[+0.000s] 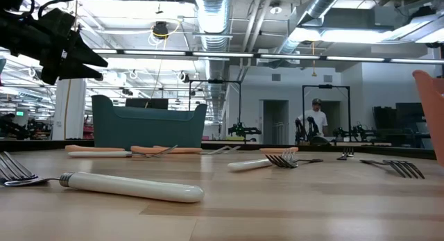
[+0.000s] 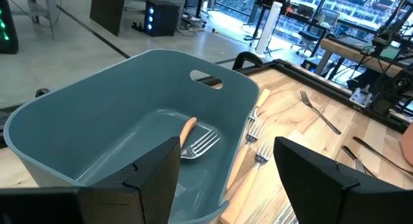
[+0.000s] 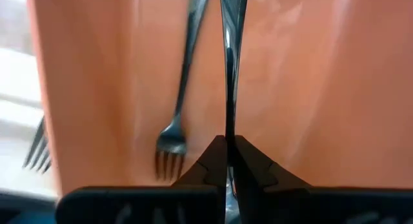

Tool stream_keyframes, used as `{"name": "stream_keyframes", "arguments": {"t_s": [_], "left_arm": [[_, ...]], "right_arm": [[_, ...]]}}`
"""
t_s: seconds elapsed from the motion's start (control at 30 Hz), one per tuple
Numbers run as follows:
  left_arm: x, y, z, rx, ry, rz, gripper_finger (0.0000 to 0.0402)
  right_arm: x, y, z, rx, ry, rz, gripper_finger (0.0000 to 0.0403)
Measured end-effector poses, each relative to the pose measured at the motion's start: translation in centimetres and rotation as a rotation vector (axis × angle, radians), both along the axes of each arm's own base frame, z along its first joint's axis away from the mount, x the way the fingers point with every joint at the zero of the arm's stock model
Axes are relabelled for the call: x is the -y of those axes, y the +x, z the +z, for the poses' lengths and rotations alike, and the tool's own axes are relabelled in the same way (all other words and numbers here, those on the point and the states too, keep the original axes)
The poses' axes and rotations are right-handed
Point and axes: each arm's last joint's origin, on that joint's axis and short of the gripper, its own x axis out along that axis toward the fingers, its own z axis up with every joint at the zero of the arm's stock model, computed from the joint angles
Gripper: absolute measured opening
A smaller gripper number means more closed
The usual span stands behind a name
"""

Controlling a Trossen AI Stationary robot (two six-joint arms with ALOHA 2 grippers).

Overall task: Sort silverware by color (type)
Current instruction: Put the black fork into the orange bin

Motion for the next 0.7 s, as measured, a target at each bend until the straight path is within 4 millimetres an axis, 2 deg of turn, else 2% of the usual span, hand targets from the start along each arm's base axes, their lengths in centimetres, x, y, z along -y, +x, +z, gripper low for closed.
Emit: {"name": "stream_keyframes", "arguments": {"t_s": [0.33, 0.7], "left_arm": [[0.0, 0.0, 0.0, 0.0, 0.0, -0.001, 0.0235], [0.0, 0.0, 0.0, 0.0, 0.001, 0.0, 0.0235]], "right_arm": [[0.4, -0.3, -2.1, 0.007, 0.009, 0.0, 0.0033], [0.7, -0.5, -3.3, 0.014, 0.019, 0.0, 0.0033]]}}
